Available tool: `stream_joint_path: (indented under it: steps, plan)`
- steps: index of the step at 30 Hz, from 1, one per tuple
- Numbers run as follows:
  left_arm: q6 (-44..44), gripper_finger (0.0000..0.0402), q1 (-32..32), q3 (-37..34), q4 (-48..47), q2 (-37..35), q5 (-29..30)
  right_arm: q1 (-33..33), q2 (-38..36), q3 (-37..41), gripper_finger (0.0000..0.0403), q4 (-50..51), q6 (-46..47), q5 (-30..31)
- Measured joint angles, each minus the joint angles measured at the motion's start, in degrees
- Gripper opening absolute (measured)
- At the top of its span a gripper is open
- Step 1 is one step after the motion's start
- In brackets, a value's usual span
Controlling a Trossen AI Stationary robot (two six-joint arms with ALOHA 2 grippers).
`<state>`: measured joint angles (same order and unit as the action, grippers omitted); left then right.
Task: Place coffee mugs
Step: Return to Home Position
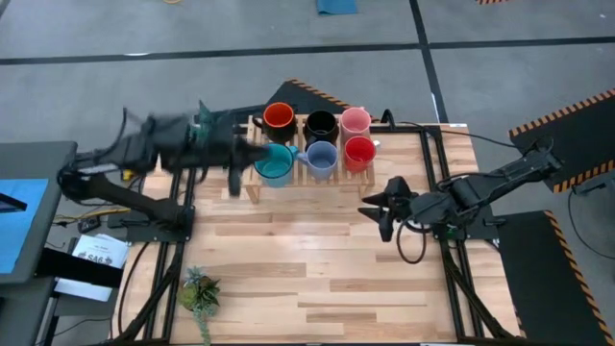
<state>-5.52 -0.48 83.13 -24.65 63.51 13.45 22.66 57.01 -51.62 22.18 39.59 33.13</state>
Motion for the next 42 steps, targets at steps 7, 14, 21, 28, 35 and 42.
stream_joint_path:
  steps: [7,14,21,28,35,42]
  plan:
    - [0.4,0.0001,-8.7,-30.1,31.6,-13.3,2.0,0.1,-0.1,0.0,0.0142,-7.4,-2.5,-1.9]
    - [-1.5,0.0,-8.6,-50.1,45.3,-26.5,-3.6,0.1,-2.0,-2.3,0.0017,-8.6,-3.4,-4.4]
    - [-5.5,0.0,-8.2,-64.9,53.1,-39.9,-5.3,0.2,-2.4,-6.7,0.002,-5.5,-10.4,-8.2]
    - [-8.8,0.0,-8.2,-74.1,55.6,-48.9,-5.4,1.1,-2.4,-7.0,0.0019,-3.9,-6.6,-8.5]
    - [-11.4,0.0,-8.2,-82.5,60.0,-55.0,-3.1,5.3,-2.4,-7.0,0.0018,-2.5,-6.6,-7.8]
    - [-8.6,0.0,-8.2,-82.4,56.7,-58.3,-2.0,8.3,-2.8,-6.1,0.0018,-2.7,-6.6,-7.7]
